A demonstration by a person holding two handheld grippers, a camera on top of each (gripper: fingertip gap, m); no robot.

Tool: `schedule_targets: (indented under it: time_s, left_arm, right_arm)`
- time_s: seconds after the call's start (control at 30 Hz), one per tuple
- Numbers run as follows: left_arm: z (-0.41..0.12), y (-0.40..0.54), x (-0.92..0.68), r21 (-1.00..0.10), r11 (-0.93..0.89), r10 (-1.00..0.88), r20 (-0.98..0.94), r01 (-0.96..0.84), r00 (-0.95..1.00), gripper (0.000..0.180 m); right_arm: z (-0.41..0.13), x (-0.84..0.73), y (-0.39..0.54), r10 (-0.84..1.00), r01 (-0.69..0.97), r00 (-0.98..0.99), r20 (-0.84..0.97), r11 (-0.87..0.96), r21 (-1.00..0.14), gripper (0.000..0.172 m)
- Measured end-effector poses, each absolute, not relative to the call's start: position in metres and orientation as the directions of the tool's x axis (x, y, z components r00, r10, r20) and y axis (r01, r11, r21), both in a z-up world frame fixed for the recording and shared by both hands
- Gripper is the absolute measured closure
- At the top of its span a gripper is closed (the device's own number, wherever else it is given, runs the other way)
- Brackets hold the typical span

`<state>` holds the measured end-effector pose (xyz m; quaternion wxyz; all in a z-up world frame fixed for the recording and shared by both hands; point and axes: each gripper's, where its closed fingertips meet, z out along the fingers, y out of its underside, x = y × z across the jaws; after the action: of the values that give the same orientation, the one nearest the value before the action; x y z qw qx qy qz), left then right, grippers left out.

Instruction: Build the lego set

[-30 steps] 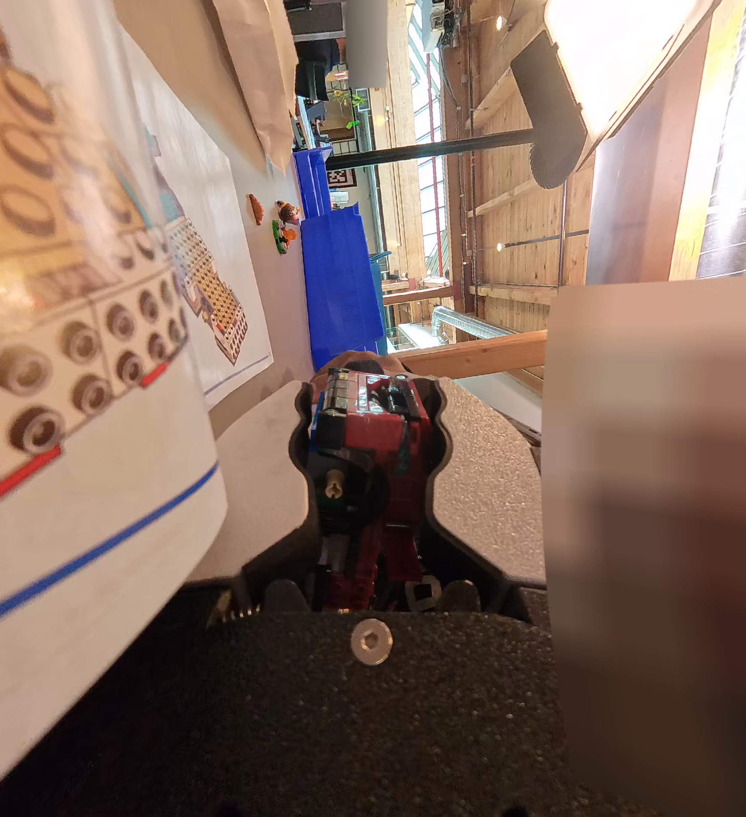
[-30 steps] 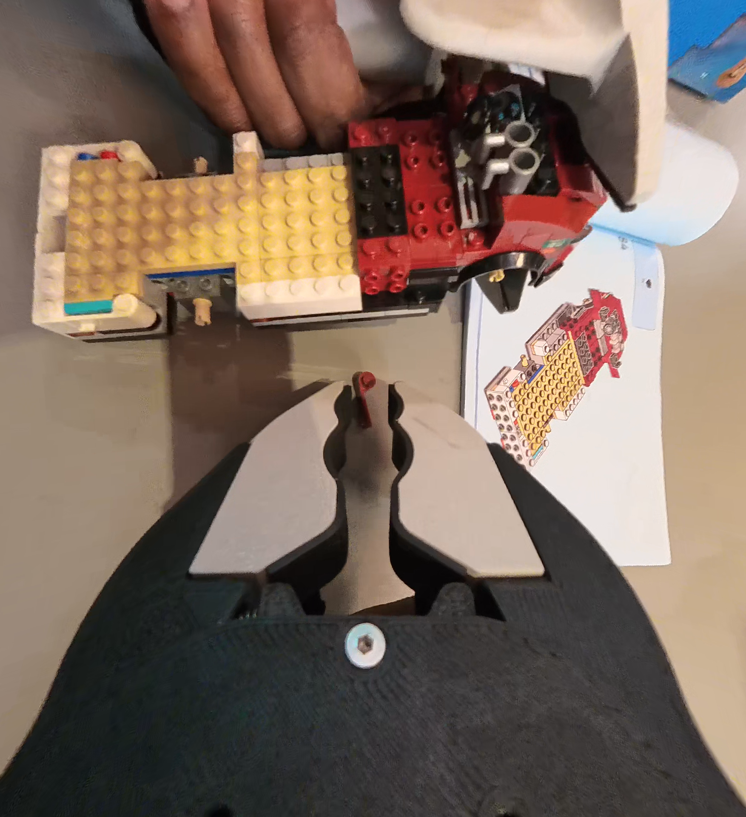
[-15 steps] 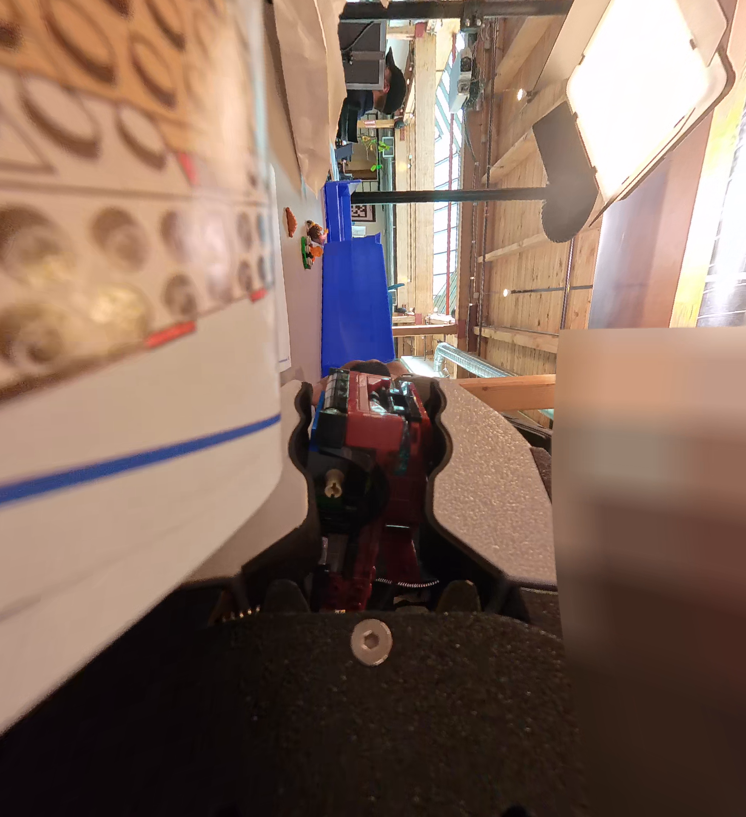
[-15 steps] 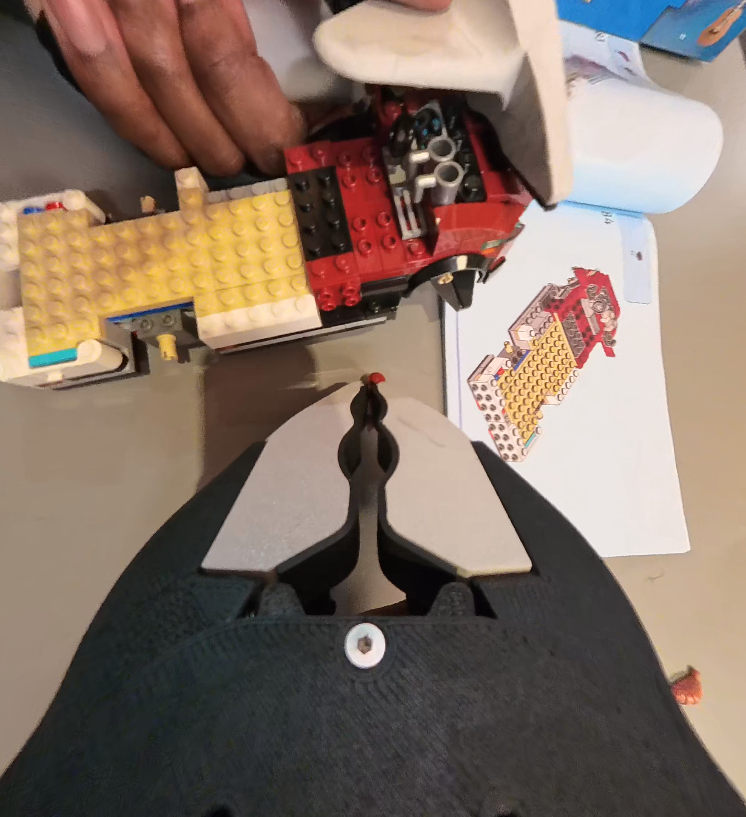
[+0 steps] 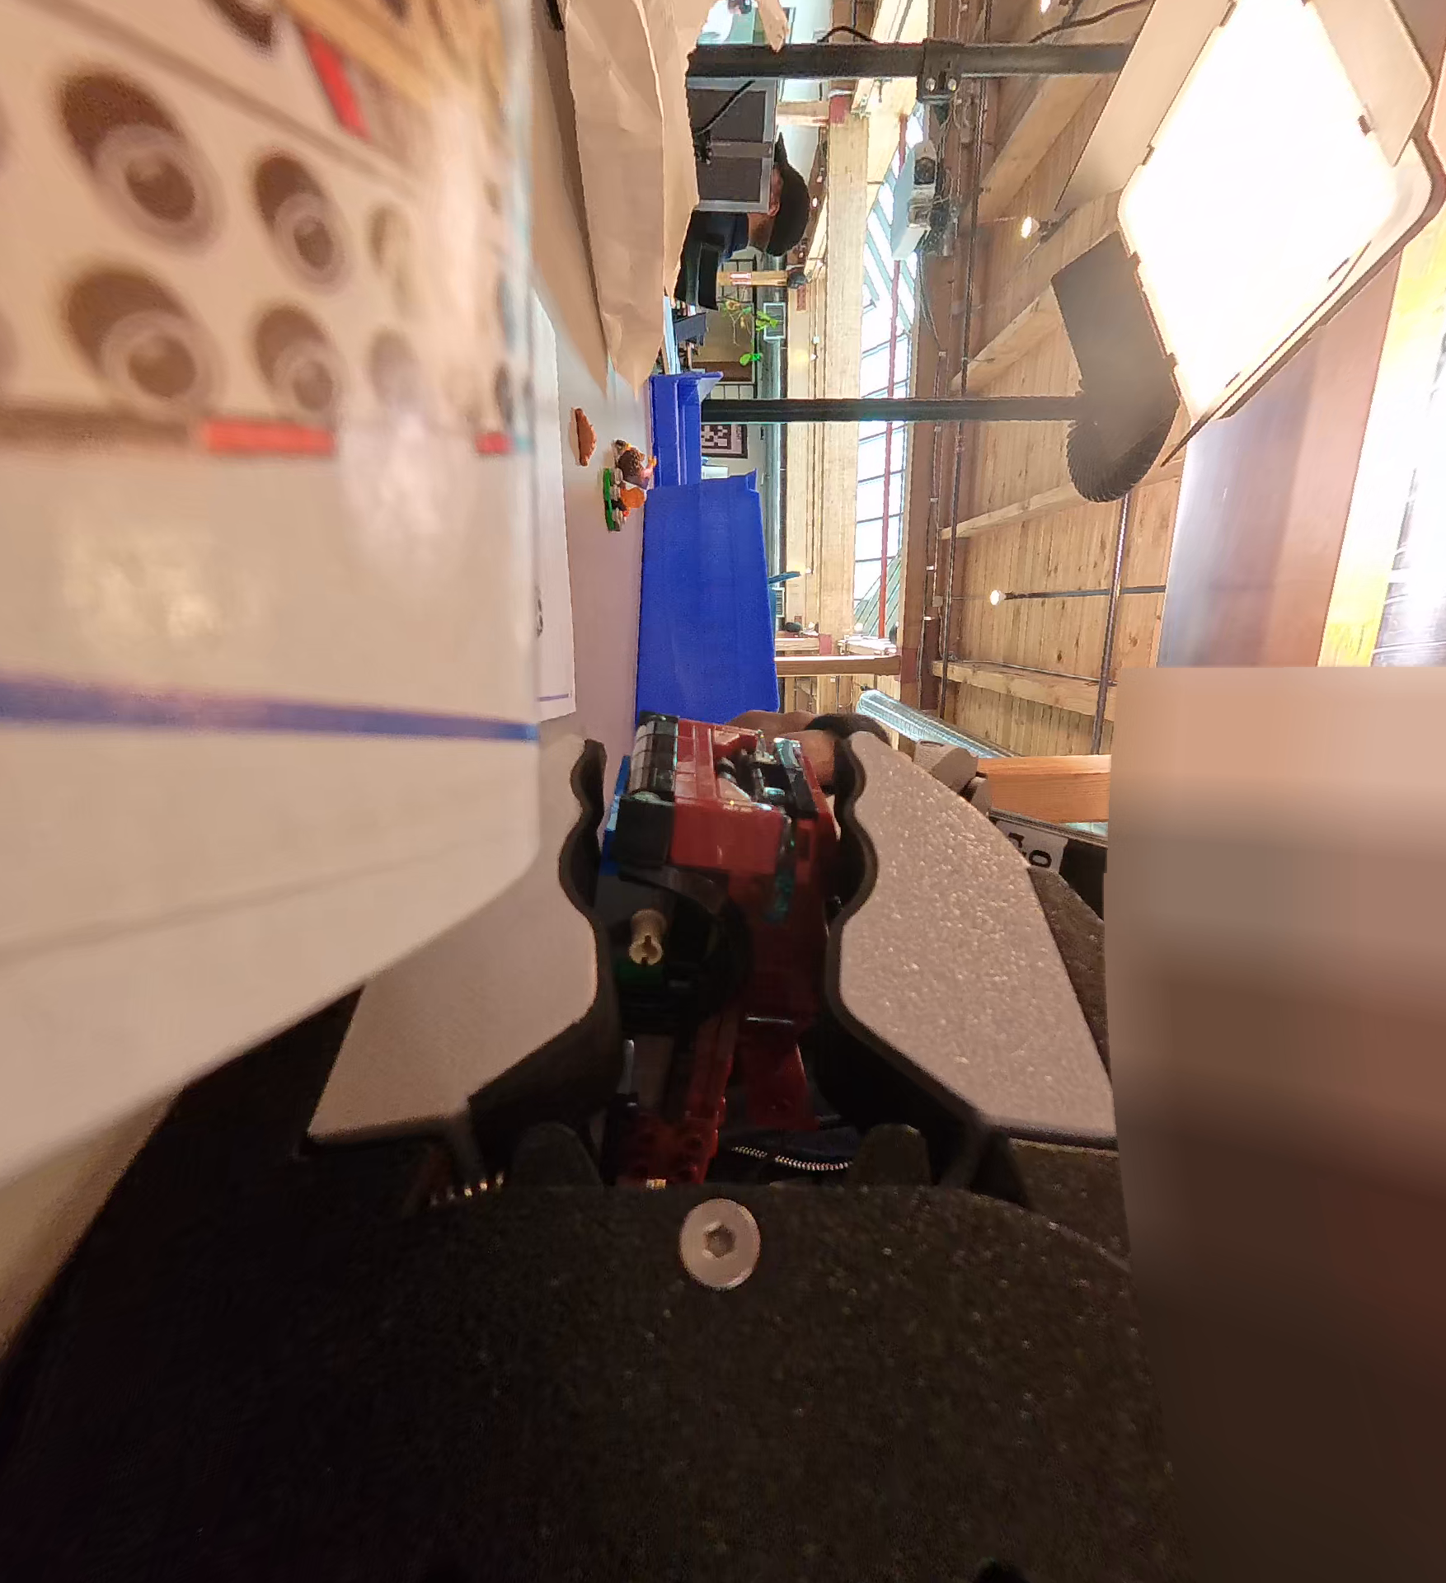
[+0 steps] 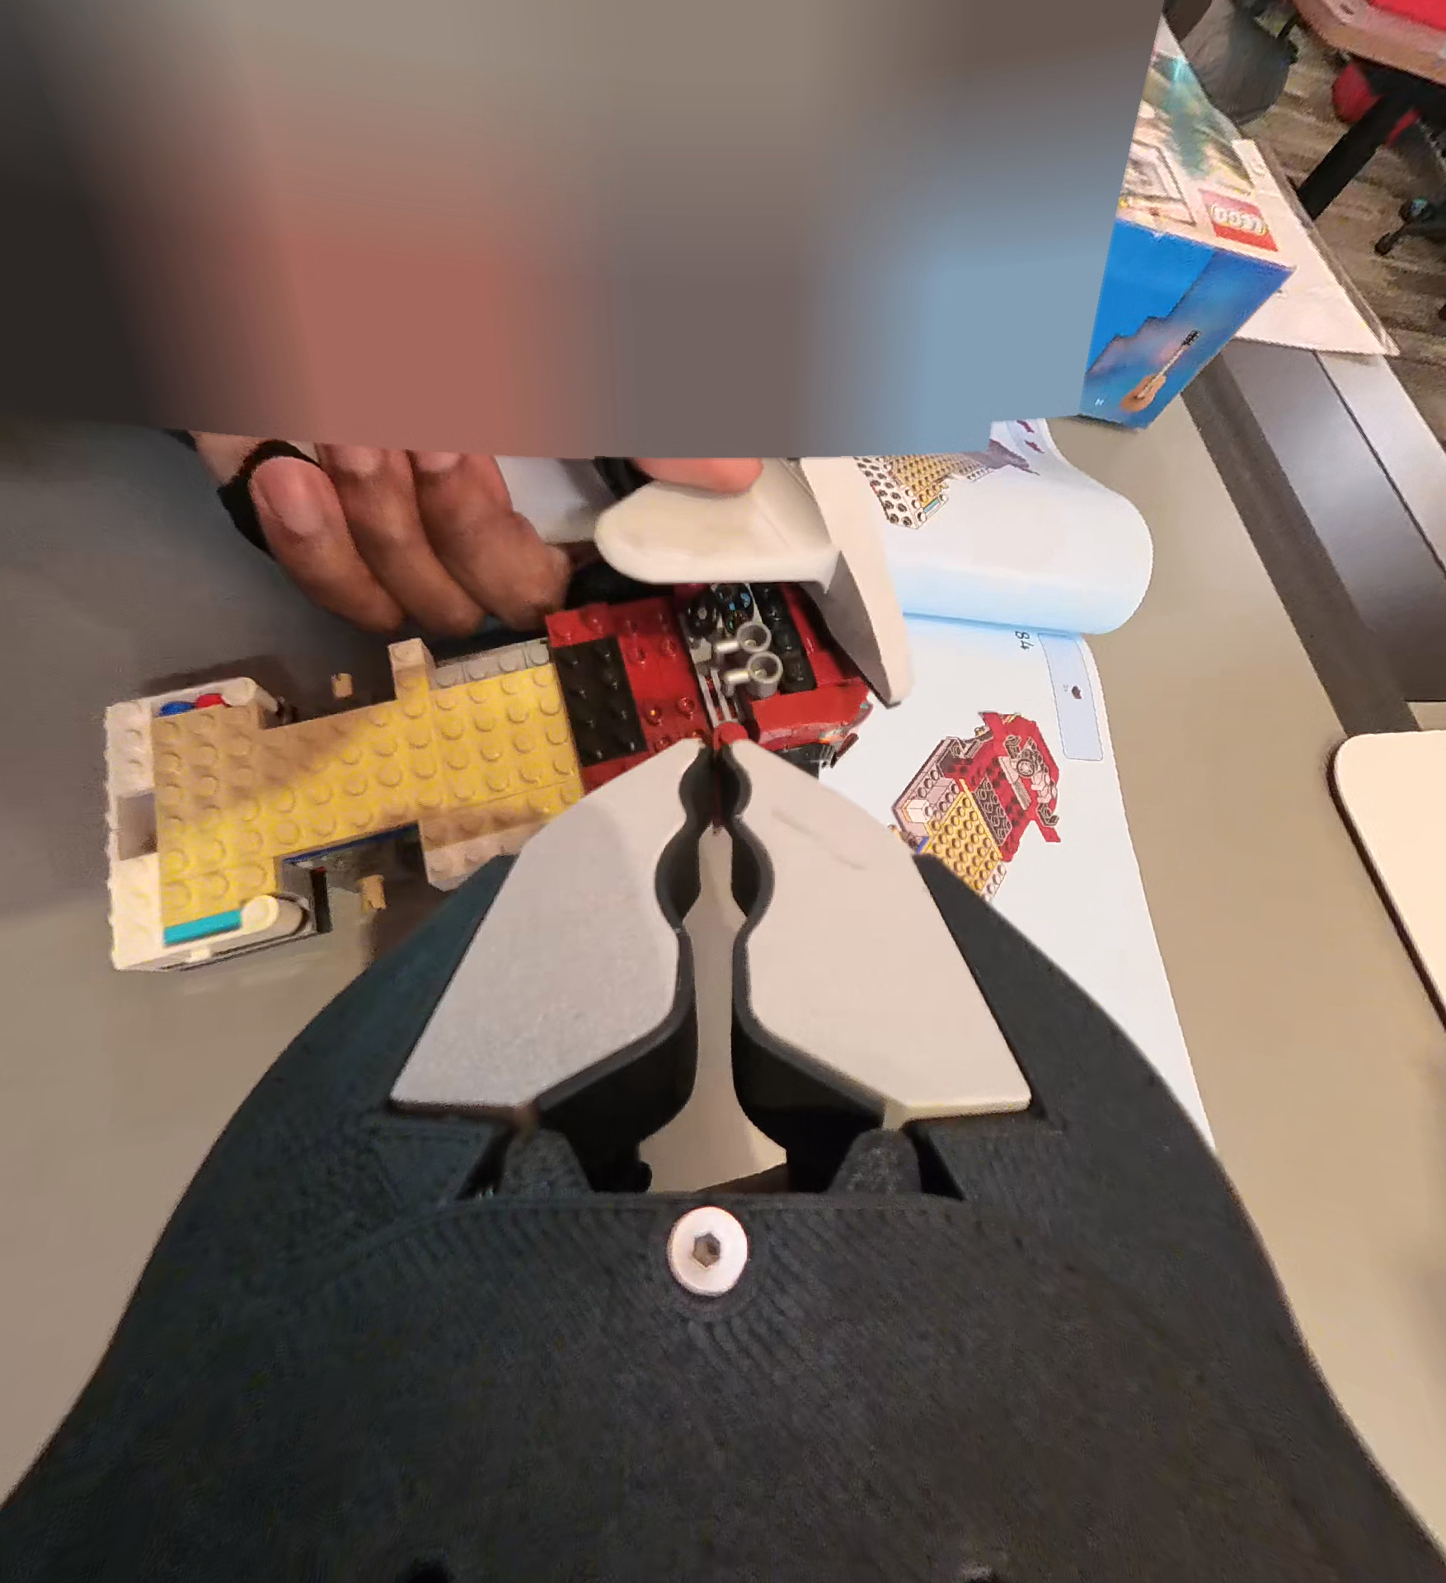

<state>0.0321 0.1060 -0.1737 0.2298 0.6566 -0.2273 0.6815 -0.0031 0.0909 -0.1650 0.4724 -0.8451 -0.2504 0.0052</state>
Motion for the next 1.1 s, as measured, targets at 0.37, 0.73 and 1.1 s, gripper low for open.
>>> schedule_targets:
  time_s: [0.37, 0.73, 1.1]
  left_arm:
    - [-0.175, 0.105, 0.032, -0.005, -0.797, 0.012, 1.0, -0.604, -0.023, 0.128]
    - [-0.175, 0.106, 0.032, 0.024, -0.812, 0.031, 1.0, -0.583, -0.001, 0.128]
    - [-0.171, 0.1, 0.032, 0.005, -0.784, 0.043, 0.998, -0.621, -0.046, 0.128]
  right_arm:
    - [-0.167, 0.0, 0.093, 0.412, 0.46, 0.865, 0.287, -0.42, -0.782, 0.171]
    - [-0.168, 0.003, 0.095, 0.404, 0.52, 0.84, 0.363, -0.406, -0.751, 0.171]
    - [-0.166, 0.011, 0.092, 0.482, 0.579, 0.789, 0.38, -0.377, -0.723, 0.171]
